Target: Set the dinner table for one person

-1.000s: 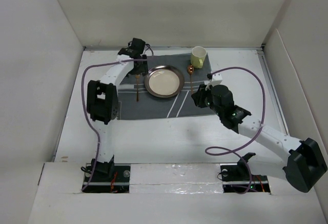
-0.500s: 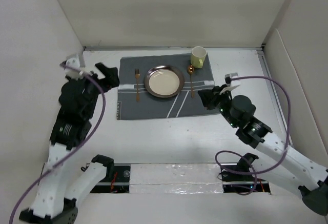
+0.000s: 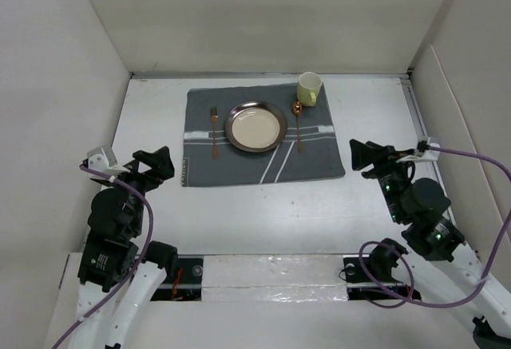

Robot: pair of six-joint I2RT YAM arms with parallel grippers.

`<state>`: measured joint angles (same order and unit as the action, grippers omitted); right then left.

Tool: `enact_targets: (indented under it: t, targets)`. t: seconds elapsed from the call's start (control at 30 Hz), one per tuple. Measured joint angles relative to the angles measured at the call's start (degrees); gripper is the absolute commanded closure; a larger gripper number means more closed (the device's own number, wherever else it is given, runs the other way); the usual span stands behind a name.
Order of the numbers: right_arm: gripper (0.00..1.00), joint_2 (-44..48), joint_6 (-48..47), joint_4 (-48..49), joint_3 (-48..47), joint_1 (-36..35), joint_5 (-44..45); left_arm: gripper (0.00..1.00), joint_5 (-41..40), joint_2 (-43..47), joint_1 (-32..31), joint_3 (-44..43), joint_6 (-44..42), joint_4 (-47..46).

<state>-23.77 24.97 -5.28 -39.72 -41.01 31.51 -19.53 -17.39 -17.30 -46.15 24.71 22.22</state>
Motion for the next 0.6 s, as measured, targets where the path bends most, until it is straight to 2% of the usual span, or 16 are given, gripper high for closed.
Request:
enact_targets:
  t: [0.23,0.6]
  targets:
    - [0.4,-2.9,1.7,-3.6,3.1,0.1,1.5,0.01,1.1,-0.4,0.0,1.6,0.7,0.3]
    - [0.4,-5.2,1.8,-3.2,3.2,0.6,2.8,0.01,1.0,0.0,0.0,1.6,0.7,0.3]
